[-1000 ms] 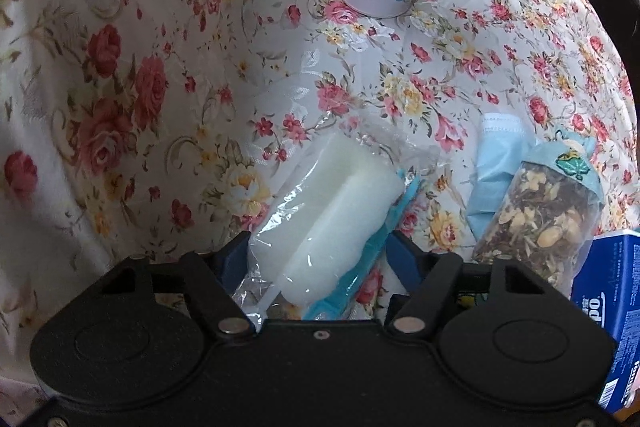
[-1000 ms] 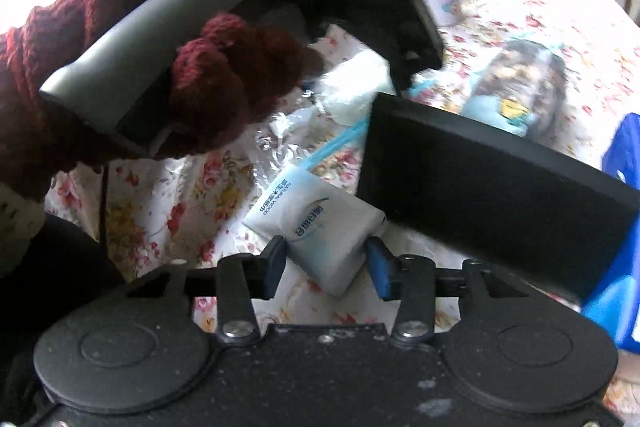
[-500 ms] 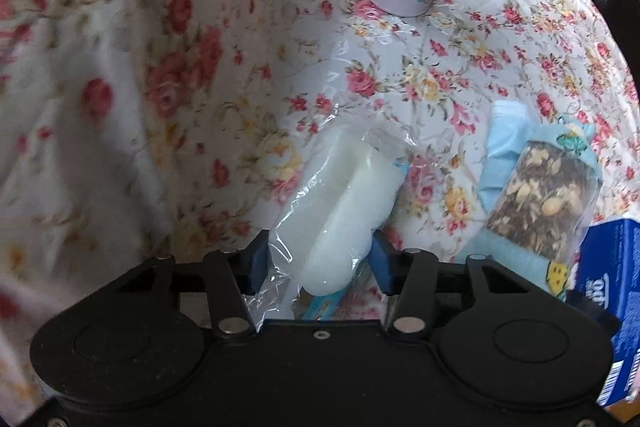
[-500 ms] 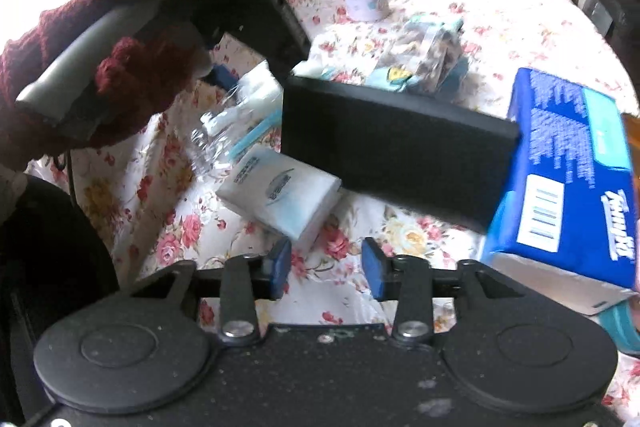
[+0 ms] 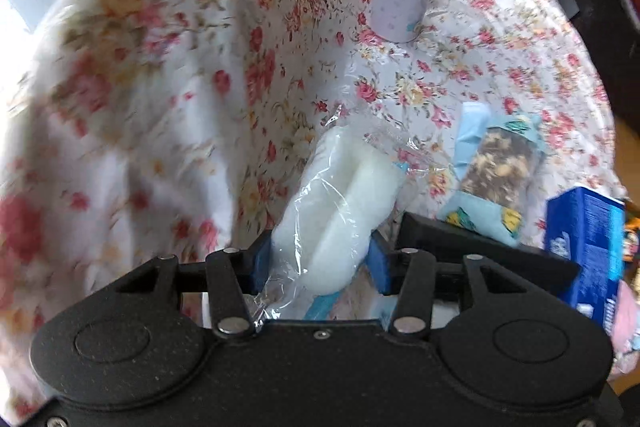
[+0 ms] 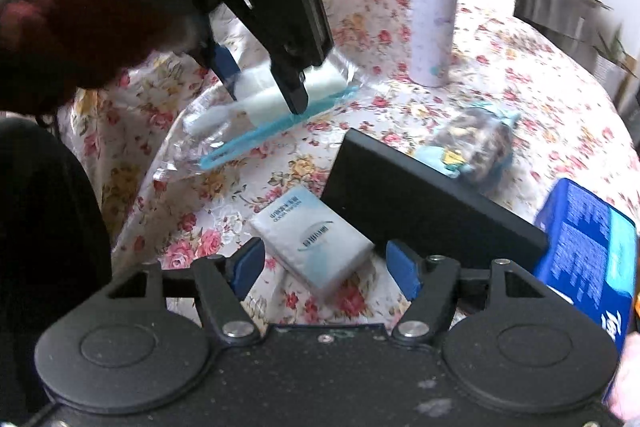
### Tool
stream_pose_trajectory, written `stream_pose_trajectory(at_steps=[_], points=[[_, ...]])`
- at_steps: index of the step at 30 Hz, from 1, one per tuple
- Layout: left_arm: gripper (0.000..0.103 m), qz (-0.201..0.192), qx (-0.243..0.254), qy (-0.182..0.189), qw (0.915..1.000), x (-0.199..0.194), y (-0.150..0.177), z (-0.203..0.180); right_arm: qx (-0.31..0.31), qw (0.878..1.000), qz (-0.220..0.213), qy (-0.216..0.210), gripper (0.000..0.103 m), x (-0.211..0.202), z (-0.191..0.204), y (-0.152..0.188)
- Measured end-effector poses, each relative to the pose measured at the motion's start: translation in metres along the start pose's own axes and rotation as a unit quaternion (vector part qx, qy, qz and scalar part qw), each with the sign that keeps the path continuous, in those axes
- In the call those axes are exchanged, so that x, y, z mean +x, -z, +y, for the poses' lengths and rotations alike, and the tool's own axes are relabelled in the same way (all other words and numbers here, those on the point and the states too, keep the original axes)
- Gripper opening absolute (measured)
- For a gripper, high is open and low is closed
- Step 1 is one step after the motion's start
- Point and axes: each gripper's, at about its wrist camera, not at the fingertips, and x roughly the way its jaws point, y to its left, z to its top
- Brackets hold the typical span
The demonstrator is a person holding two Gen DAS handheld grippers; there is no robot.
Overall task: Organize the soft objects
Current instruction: 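Grasp the white tissue packet with the right tool while the left tool grasps the wrapped white sponge, then carry the tissue packet and wrapped sponge over the tin and open both tools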
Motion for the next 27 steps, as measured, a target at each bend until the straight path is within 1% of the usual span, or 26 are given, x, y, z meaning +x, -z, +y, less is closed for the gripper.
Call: stream_pose_trajectory(at_steps=[3,5,8,10,16,18,19,20,22,24,27], points=[[0.048,-0.018,-0.009,0.017,0.9997,-0.023,0.010,0.004,-0.018,1.000,0.005,-0.007,0.067,0.013,0.003,-0.003],[0.048,-0.032,-0.016,0.027,0.9990,-0.036,0.017,0.006,-0.032,0.999,0.004,-0.009,0.071,0.019,0.006,-0.005],[0.048,-0.053,-0.037,0.054,0.9965,-0.059,0.029,0.012,-0.052,0.999,0.005,-0.012,0.071,0.027,0.010,-0.007],[0.048,-0.060,-0.048,0.066,0.9948,-0.068,0.038,0.013,-0.068,0.997,0.006,-0.020,0.073,0.033,0.012,-0.009],[0.048,-0.064,-0.078,0.073,0.9922,-0.080,0.066,0.022,-0.115,0.993,0.023,-0.014,0.074,0.056,0.019,-0.007],[0.048,-0.069,-0.085,0.074,0.9911,-0.086,0.072,0.023,-0.127,0.992,0.025,-0.011,0.076,0.062,0.019,-0.006],[0.048,-0.073,-0.086,0.075,0.9908,-0.089,0.073,0.022,-0.133,0.991,0.025,-0.009,0.073,0.062,0.021,-0.005],[0.048,-0.076,-0.086,0.074,0.9907,-0.091,0.074,0.020,-0.142,0.989,0.029,-0.004,0.065,0.061,0.023,-0.004],[0.048,-0.081,-0.090,0.078,0.9896,-0.099,0.076,0.020,-0.154,0.988,0.033,-0.004,0.060,0.056,0.027,-0.002],[0.048,-0.085,-0.090,0.084,0.9888,-0.103,0.078,0.017,-0.150,0.988,0.038,-0.012,0.057,0.048,0.027,0.000],[0.048,-0.090,-0.085,0.090,0.9882,-0.110,0.082,0.013,-0.123,0.991,0.047,-0.029,0.056,0.032,0.022,0.007]])
